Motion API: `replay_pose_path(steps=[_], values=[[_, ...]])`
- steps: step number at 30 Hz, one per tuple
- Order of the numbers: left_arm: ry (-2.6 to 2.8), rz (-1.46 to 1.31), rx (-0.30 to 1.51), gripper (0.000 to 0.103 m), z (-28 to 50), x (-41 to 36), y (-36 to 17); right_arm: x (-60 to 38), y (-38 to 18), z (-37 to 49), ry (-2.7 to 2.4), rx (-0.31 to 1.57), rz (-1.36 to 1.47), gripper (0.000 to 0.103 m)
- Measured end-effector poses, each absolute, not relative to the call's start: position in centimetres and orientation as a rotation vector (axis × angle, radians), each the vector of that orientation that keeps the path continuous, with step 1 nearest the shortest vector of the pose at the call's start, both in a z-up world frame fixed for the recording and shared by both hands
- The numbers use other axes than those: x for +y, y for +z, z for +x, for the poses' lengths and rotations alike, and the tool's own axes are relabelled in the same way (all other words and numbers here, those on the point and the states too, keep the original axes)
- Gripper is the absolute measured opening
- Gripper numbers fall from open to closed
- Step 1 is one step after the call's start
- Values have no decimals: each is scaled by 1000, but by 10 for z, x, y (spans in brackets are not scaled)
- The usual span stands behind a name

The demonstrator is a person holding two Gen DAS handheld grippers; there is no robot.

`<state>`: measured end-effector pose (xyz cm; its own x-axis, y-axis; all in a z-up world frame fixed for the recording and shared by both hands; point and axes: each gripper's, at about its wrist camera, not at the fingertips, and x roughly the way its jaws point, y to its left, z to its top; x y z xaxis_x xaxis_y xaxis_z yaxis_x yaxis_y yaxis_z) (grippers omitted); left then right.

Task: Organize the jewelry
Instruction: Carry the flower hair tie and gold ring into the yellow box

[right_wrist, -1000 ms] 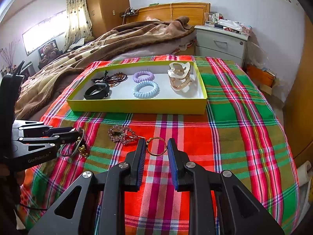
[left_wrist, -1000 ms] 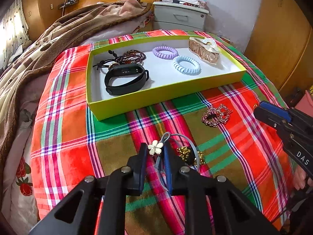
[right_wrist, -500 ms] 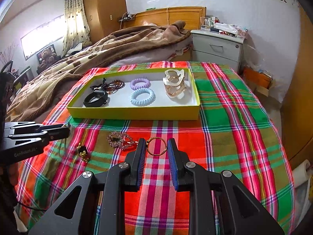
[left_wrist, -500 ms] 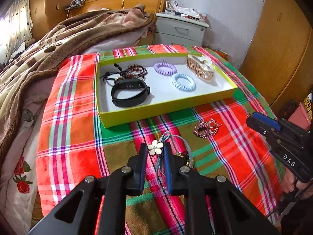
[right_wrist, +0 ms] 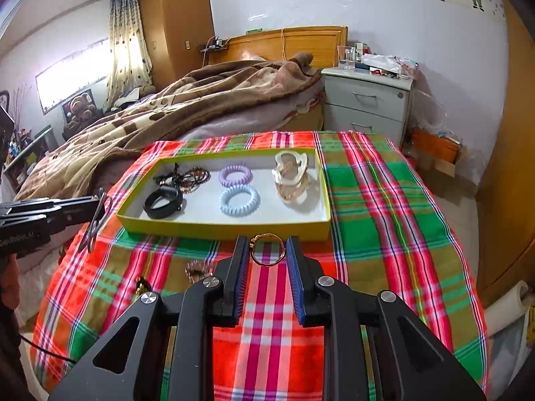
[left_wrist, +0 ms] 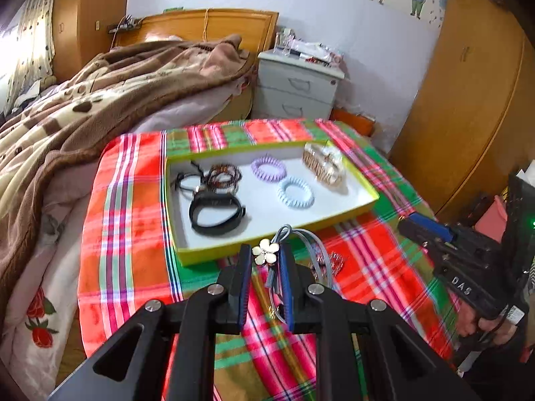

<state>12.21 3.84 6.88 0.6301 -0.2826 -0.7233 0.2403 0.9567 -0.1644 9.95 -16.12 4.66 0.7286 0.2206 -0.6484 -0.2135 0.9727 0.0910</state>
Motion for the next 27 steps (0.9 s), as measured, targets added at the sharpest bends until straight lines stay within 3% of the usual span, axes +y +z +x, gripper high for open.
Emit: replay_pose_path(steps=[12, 27], values=[[-322, -52, 842, 17, 177, 24, 77, -157, 47, 144, 241, 732, 8, 24], [-293, -65, 968, 17, 252, 9, 30, -146, 9, 196, 271, 856, 24, 23]])
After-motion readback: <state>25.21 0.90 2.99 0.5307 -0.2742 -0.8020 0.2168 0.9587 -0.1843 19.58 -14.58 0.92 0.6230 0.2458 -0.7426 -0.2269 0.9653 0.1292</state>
